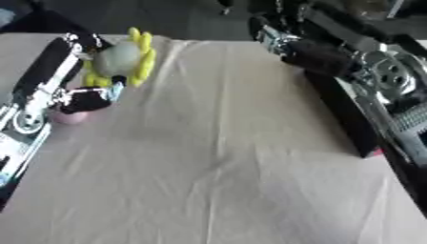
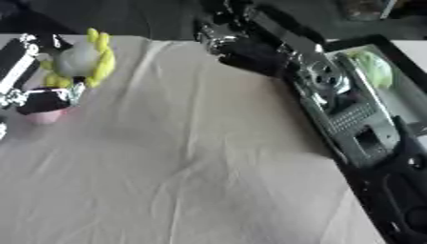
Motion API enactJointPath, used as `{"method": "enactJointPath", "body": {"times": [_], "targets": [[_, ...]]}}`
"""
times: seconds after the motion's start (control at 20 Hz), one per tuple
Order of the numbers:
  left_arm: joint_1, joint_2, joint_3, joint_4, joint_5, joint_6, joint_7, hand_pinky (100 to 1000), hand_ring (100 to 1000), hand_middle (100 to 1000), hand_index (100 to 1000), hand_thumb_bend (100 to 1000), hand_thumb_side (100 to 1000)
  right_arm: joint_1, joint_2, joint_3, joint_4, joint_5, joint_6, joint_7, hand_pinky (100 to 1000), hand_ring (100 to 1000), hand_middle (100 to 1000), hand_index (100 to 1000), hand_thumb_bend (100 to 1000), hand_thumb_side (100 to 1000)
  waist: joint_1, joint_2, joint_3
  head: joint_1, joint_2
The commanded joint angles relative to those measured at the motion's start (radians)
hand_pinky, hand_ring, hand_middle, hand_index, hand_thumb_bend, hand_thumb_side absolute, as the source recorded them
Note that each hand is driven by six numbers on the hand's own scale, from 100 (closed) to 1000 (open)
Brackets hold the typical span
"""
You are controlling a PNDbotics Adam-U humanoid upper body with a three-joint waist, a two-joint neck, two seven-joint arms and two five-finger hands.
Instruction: Pick up the objects with one hand, pass them to the other hand, and then place them into the box on the other side of the table.
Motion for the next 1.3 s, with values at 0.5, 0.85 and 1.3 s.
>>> {"method": "enactJointPath", "body": {"times": [0.5, 0.85, 1.3], "targets": [[-0.038, -0.06, -0.019, 0.013, -0.007, -0.026, -0.006, 734, 611, 518, 414, 100, 151, -0.071, 0.077, 0.048, 0.075, 0.117, -0.012, 0.079, 1000, 968, 926, 947, 100, 717, -0.012, -0.044, 0.0, -0.004, 0.018], [-0.043, -0.092, -0.026, 0.019, -0.052, -0.049, 0.015, 733, 613, 519, 415, 100, 128, -0.096, 0.11, 0.069, 0.124, 0.154, -0.009, 0.12, 1000, 980, 934, 955, 100, 735, -0.016, -0.048, 0.001, -0.006, 0.026], [-0.049, -0.114, -0.039, 0.007, -0.119, -0.084, 0.051, 732, 616, 522, 416, 100, 104, -0.119, 0.146, 0.088, 0.179, 0.228, -0.001, 0.132, 995, 984, 937, 963, 100, 764, -0.017, -0.049, 0.006, -0.018, 0.041]]}}
